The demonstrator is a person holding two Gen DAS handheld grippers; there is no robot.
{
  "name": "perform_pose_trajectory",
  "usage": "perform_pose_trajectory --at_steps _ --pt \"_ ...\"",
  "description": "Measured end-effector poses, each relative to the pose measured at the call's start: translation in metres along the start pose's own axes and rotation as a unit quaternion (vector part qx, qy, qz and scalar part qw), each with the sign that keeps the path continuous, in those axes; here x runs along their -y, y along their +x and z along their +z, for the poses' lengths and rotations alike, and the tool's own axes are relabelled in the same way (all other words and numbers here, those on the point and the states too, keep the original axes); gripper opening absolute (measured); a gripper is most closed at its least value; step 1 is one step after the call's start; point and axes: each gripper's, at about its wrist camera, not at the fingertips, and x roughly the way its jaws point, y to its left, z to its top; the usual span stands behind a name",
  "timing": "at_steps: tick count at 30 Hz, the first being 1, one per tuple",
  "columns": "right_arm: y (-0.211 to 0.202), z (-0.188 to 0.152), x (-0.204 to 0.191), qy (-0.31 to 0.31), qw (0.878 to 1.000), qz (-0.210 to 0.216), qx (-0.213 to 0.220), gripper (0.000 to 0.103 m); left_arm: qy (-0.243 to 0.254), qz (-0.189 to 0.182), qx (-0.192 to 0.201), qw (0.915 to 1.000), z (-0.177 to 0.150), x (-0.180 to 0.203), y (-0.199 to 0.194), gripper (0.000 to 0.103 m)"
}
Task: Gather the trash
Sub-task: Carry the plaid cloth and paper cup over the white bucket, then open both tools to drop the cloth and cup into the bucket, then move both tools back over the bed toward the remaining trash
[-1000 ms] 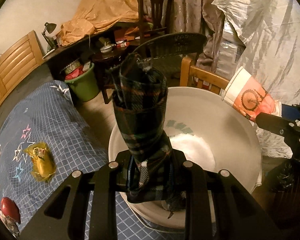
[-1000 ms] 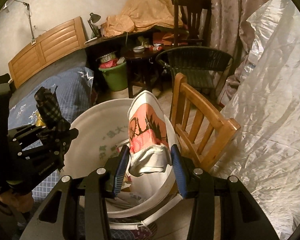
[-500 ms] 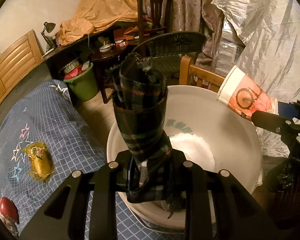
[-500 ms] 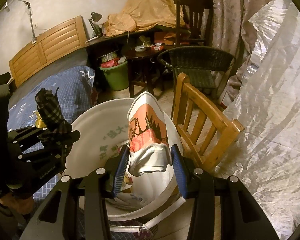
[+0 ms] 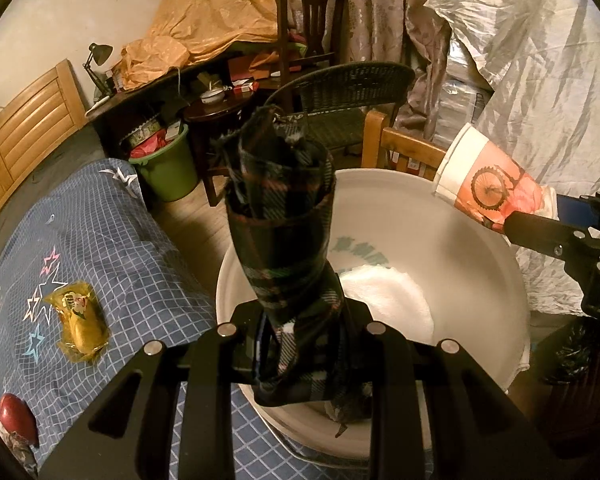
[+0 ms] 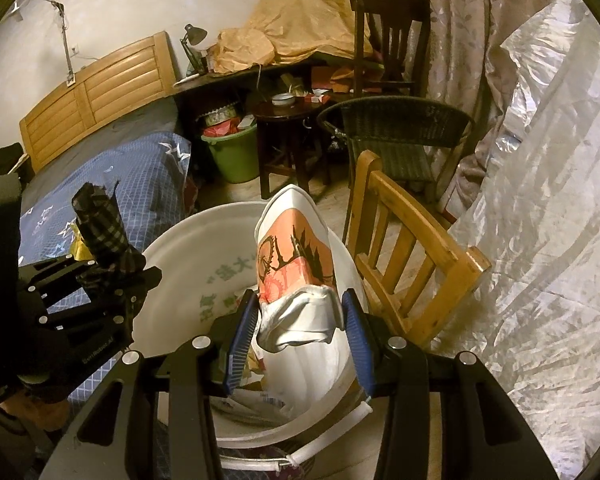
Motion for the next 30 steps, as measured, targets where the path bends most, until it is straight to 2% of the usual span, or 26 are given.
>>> perform_pose_trajectory --at_steps 3,4,5,6,17,22,28,30 --pt "0.002 0.005 -0.001 -0.003 1.000 0.004 0.009 0.053 0.000 -0.002 -0.002 1.0000 -0.001 -0.001 0.002 0.031" --pt "0.002 0.006 -0.001 -0.003 1.000 0.005 0.011 0.062 0.002 0.000 -0.003 1.0000 -0.002 -0.001 0.003 0.044" --pt "0.003 0.007 -0.001 -0.002 1.000 0.002 0.012 0.065 0.004 0.002 -0.002 1.0000 -0.003 -0.001 0.003 0.057" --pt "0.002 0.008 -0.001 -0.002 1.000 0.004 0.015 0.066 0.005 0.006 0.002 1.0000 -0.003 -0.001 0.002 0.060" --pt "0.005 0.000 0.009 0.008 1.000 0.003 0.011 0.065 -0.011 0.013 -0.001 0.9999 -0.004 -0.009 0.002 0.060" --pt "0.004 -0.003 0.008 0.012 1.000 0.003 0.013 0.065 -0.009 0.028 0.008 0.9995 -0.006 -0.007 -0.003 0.060" --pt "-0.008 -0.012 -0.002 0.010 0.999 -0.007 0.048 0.066 -0.018 0.070 0.045 0.9963 -0.011 -0.013 -0.025 0.060" --pt "-0.015 -0.015 -0.006 0.011 0.997 -0.014 0.071 0.066 -0.022 0.084 0.056 0.9946 -0.014 -0.018 -0.032 0.065"
